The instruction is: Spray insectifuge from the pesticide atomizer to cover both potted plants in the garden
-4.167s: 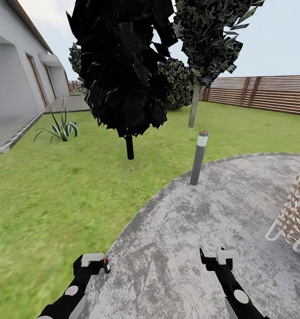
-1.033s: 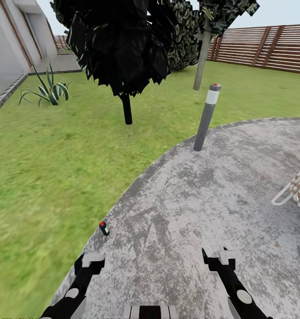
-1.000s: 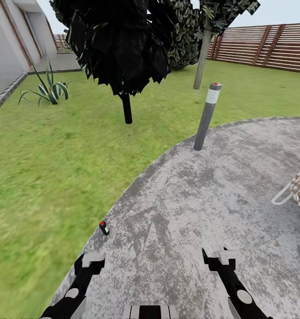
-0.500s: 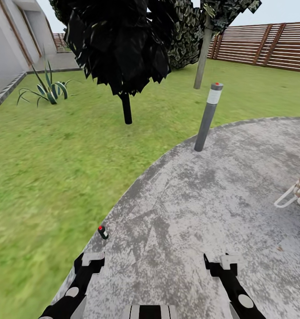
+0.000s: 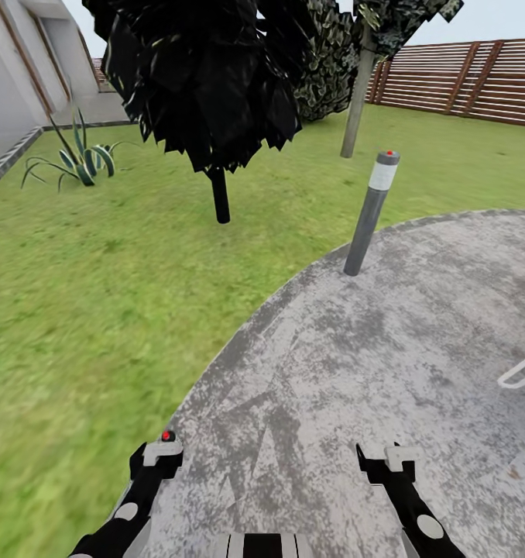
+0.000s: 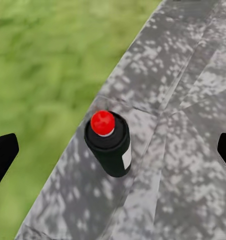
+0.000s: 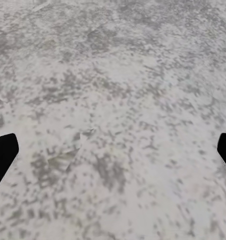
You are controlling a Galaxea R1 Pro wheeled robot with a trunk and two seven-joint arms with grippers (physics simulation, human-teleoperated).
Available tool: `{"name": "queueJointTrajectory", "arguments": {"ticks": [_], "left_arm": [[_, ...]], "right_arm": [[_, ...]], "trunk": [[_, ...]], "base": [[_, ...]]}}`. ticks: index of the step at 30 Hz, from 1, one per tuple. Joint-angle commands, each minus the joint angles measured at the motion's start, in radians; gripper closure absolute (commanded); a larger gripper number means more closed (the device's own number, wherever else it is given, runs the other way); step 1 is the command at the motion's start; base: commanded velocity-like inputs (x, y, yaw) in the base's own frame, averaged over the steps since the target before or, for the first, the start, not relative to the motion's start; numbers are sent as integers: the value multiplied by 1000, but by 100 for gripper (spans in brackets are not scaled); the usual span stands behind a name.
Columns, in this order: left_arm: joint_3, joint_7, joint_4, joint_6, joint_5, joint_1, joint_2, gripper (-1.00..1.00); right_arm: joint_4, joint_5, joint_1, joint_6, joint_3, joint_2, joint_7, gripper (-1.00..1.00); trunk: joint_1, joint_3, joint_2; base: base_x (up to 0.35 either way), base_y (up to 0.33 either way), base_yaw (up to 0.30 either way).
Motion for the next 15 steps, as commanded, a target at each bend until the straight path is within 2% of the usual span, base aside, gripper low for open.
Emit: {"name": "queueJointTrajectory", "arguments": {"ticks": [1,15], "left_arm": [[-3,6,1,-3,-1,0,1,-100],[1,8,1,-7,0,0,6,-100]], "right_arm": [[0,0,0,-3,-1,0,0,-100],[-3,-1,0,-3,0,2,-1,-100]], "trunk": [[0,-1,0],[0,-1,0]], "base": [[136,0,0],[21,0,0]]}}
